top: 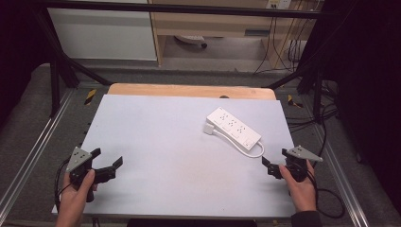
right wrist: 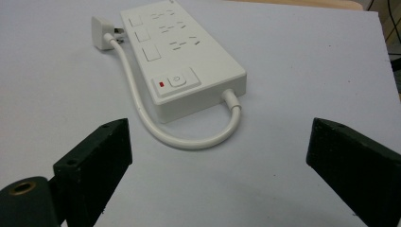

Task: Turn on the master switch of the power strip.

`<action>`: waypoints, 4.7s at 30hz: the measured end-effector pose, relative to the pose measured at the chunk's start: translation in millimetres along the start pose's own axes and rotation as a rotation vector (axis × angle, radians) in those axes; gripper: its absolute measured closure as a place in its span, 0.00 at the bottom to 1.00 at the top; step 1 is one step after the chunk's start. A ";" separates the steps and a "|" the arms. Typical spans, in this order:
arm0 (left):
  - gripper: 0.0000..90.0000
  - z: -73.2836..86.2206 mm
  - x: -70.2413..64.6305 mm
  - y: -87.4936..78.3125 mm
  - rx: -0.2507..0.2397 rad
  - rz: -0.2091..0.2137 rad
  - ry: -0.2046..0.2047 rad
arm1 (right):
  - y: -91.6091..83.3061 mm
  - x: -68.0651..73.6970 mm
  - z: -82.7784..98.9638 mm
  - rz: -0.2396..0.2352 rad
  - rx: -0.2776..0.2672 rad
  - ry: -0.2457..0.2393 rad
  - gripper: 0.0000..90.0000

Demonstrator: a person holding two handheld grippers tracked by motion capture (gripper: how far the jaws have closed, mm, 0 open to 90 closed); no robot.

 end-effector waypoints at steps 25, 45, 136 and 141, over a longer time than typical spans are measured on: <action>0.08 2.0 -5.6 3.7 0.019 0.031 0.036 | -2.3 13.8 -16.7 0.021 -0.061 -0.076 0.03; 0.07 2.4 -10.0 5.2 0.030 0.041 0.035 | -18.5 16.1 -33.5 0.060 -0.144 -0.027 0.07; 0.06 2.9 -16.8 11.4 0.059 0.053 0.034 | 61.3 18.1 -125.7 -0.028 -0.149 -0.109 0.80; 0.06 2.4 -17.8 12.1 0.056 0.058 0.032 | 63.2 22.3 -122.3 -0.039 -0.148 -0.133 0.84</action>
Point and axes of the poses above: each handheld gripper's, and its own axes: y roughly forward along the jaws, z roughly out of its underside, x roughly to its left, the point moved 1 cm from there along y, roughly forward along the jaws, and after that the axes turned 9 degrees about -z, right-handed, at the moved point
